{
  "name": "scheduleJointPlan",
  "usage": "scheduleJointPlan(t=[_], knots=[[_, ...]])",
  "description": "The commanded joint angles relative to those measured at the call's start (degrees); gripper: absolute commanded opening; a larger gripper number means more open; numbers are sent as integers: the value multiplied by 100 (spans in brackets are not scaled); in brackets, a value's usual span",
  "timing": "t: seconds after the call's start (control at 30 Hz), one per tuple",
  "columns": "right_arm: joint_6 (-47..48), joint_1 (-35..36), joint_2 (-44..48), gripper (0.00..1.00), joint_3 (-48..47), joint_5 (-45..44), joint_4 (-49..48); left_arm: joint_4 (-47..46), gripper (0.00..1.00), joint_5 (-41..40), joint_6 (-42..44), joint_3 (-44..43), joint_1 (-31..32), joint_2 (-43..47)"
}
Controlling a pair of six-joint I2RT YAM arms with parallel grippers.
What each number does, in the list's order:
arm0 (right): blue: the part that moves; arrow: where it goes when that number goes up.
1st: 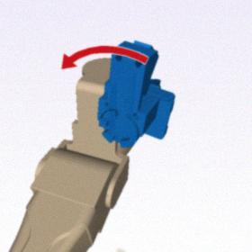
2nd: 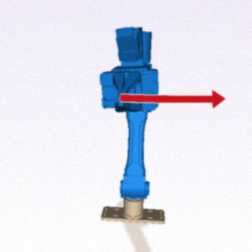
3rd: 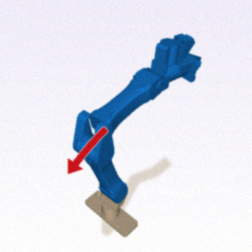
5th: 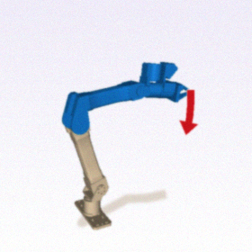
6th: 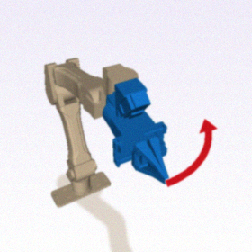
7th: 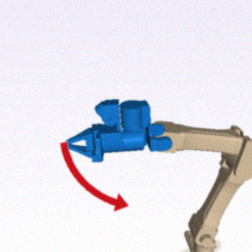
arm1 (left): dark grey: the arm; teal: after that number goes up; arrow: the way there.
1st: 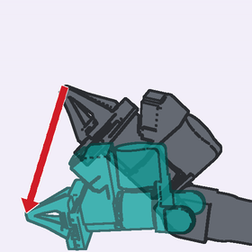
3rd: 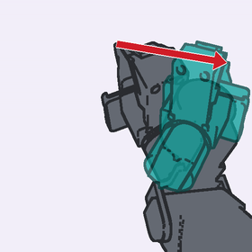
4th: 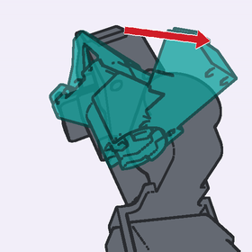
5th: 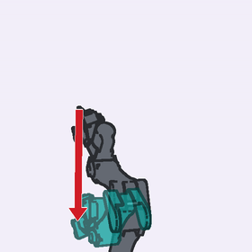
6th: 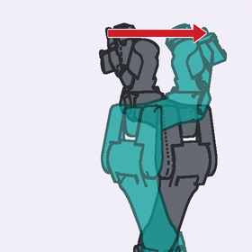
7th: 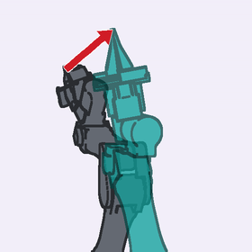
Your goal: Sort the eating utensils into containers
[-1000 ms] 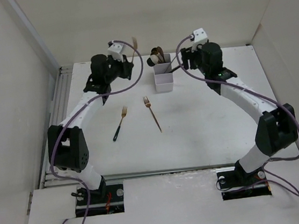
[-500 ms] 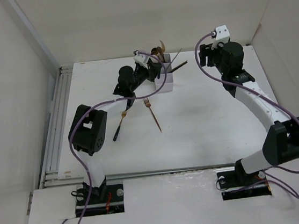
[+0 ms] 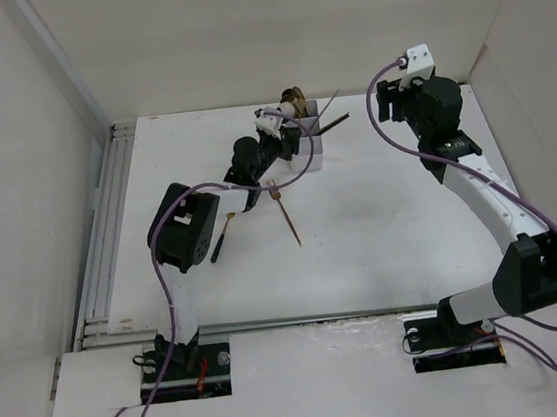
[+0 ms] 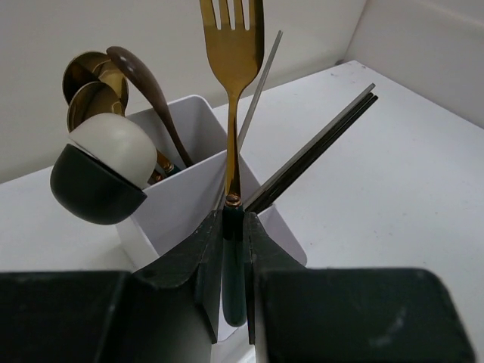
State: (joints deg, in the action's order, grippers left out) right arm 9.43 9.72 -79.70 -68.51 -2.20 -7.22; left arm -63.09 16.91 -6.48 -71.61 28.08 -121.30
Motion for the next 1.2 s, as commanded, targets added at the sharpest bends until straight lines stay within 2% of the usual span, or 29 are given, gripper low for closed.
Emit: scheduleJointPlan(t=[0.0, 0.27, 0.47, 0.5, 0.67, 0.7, 0.97, 1.17], knots=[[147, -49, 183, 74, -145, -97, -253, -634, 0, -153, -37, -169, 23, 63], [147, -49, 236, 74, -198, -97, -253, -889, 0, -232, 156, -292, 23, -359], [208, -49, 341, 74, -198, -97, -253, -696, 0, -232, 235, -818, 23, -605], [208, -101, 341, 74, -198, -97, -201, -557, 3, -232, 235, -819, 23, -667], [261, -101, 394, 75, -198, -149, -200, -730, 53, -293, 340, -670, 23, -597], [261, -101, 394, 75, -198, -149, -200, -731, 57, -293, 340, -609, 23, -536], [313, -101, 447, 75, -198, 79, -200, -1415, 60, -293, 340, -37, 23, 17], [375, 434, 176, 75, -321, -246, 115, -1566, 63, -118, 525, 524, -48, 929]])
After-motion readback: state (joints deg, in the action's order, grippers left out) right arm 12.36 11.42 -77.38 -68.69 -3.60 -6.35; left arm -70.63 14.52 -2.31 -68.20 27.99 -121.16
